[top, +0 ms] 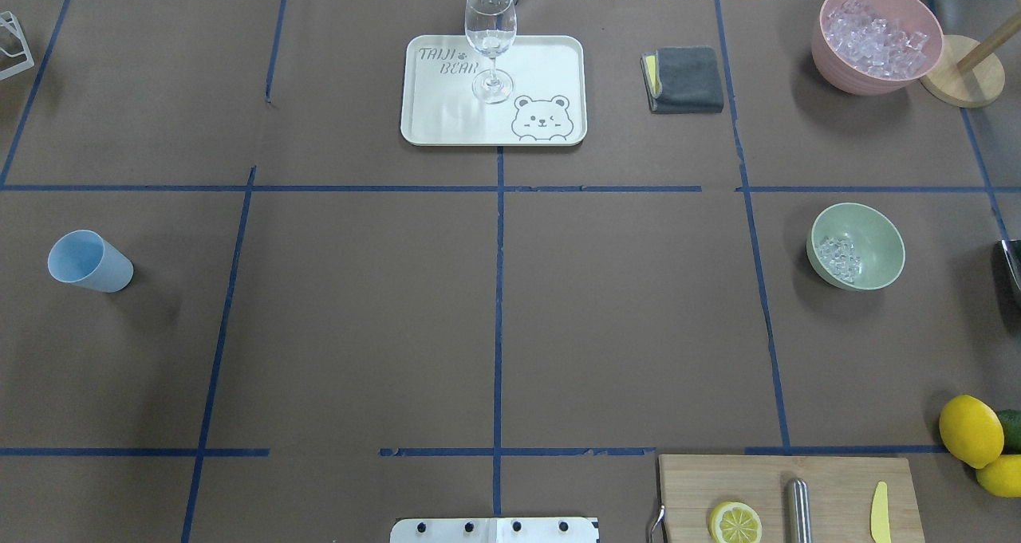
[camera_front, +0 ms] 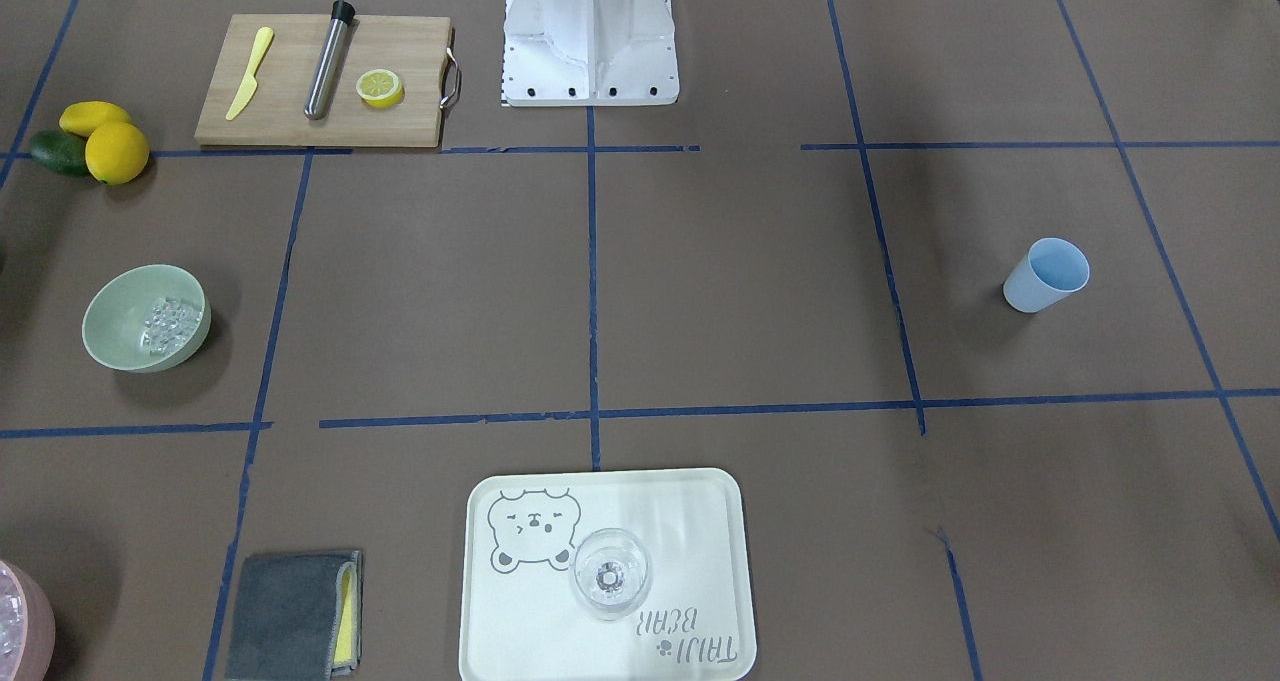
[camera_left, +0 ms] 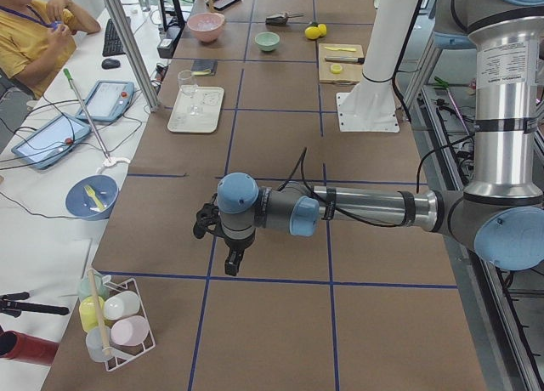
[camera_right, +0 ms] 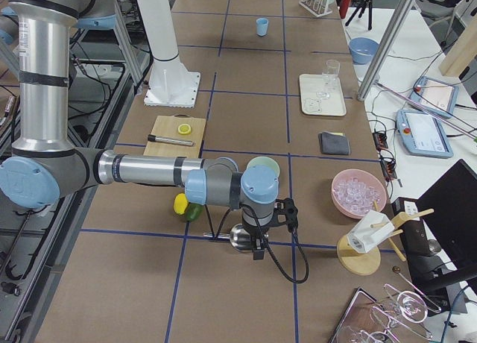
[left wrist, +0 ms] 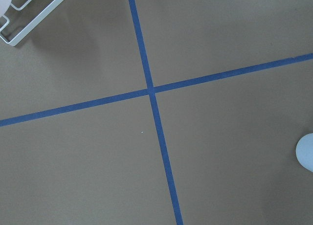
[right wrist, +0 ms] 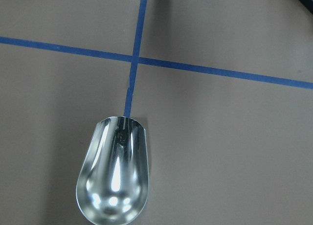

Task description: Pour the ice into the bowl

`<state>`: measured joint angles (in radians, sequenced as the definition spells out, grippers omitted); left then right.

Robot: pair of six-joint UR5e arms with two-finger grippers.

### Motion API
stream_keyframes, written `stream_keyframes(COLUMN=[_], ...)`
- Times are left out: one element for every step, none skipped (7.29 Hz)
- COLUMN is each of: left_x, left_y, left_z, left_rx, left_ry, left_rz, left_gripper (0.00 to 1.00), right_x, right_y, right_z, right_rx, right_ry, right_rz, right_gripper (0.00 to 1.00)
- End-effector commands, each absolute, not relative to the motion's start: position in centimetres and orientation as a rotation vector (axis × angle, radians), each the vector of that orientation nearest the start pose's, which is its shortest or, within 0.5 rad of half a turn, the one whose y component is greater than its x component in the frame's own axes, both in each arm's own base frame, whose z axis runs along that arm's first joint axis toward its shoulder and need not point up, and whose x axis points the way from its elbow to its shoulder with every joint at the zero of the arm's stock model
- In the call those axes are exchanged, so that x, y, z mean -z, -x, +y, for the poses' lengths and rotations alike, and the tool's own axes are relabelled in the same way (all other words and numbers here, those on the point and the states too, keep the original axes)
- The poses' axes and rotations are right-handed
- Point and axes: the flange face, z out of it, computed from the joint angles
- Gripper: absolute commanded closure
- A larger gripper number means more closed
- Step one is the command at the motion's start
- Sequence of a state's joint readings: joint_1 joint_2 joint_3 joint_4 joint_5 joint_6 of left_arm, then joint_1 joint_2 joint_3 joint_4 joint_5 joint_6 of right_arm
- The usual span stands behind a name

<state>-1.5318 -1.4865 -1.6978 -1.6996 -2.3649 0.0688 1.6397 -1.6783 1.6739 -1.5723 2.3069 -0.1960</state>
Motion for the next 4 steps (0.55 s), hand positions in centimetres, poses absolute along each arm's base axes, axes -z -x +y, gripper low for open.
stream_keyframes(left_x=[-62.4, -62.5, -62.5, -62.5], left_y=[4.4, 4.4, 4.4, 4.4], left_z=[-46.7, -46.7, -46.7, -46.7], left_rx=[-0.168, -0.172, -0.172, -0.172], left_ry=[-0.168, -0.168, -0.167, -0.167], left_rz=[0.791, 0.791, 0.793, 0.793], left_gripper=[0.00, 0.00, 0.00, 0.00], right_x=[-66.3, -67.3, -67.1, -66.9], right_y=[-9.6, -9.5, -9.4, -9.4], right_z=[-43.7, -42.8, -42.9, -43.0], right_rx=[0.138, 0.127, 0.130, 0.127], right_ry=[-0.140, -0.119, -0.124, -0.125], right_rz=[-0.729, -0.743, -0.744, -0.745], right_gripper=[0.00, 0.00, 0.00, 0.00])
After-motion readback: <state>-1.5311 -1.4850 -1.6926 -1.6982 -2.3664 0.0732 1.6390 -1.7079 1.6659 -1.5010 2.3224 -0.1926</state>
